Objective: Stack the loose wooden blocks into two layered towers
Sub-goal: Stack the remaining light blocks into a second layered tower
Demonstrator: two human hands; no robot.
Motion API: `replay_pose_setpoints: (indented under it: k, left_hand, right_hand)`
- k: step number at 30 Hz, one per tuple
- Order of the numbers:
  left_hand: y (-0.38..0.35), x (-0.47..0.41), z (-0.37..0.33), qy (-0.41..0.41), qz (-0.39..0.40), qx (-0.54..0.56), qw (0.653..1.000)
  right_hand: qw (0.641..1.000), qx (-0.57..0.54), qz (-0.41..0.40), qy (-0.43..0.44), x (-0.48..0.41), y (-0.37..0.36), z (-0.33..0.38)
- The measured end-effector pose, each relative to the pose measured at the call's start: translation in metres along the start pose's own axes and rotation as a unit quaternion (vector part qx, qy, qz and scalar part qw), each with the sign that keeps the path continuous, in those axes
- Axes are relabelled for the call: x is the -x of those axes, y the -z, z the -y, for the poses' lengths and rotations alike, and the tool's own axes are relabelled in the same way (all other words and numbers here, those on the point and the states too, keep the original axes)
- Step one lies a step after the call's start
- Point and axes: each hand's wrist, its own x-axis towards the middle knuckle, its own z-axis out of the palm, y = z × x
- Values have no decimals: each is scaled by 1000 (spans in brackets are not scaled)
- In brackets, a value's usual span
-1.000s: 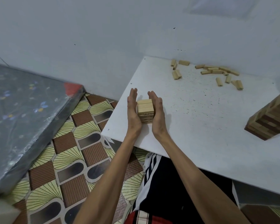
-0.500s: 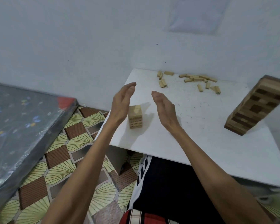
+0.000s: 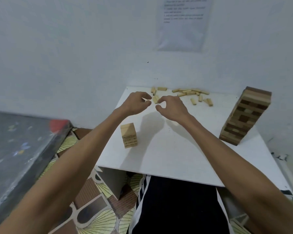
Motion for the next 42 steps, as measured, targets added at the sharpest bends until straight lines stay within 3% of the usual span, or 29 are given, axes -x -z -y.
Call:
replay_pose_setpoints:
  k: [13,22,27,33,42]
  left_hand:
    - [-19,-121,44,19,73,-106,992]
    - [-44,-204,76,-7,35,-115,993]
    - [-58,-214,86,-16,35,-126,991]
    - [-58,-202,101,8,-1,-62,998]
    - [-35,-159,102,6,46,-76,996]
  right_hand:
    - [991,105,28,-72,-107,-42,-31]
    - [989,128,-28,-71,-147,-88,-61]
    - [988,143,-41,-47,-149,-94,-64]
    - [985,152,-55,-62,-125,-92,-71]
    - [994,100,-39,-33,-98,-86,-71]
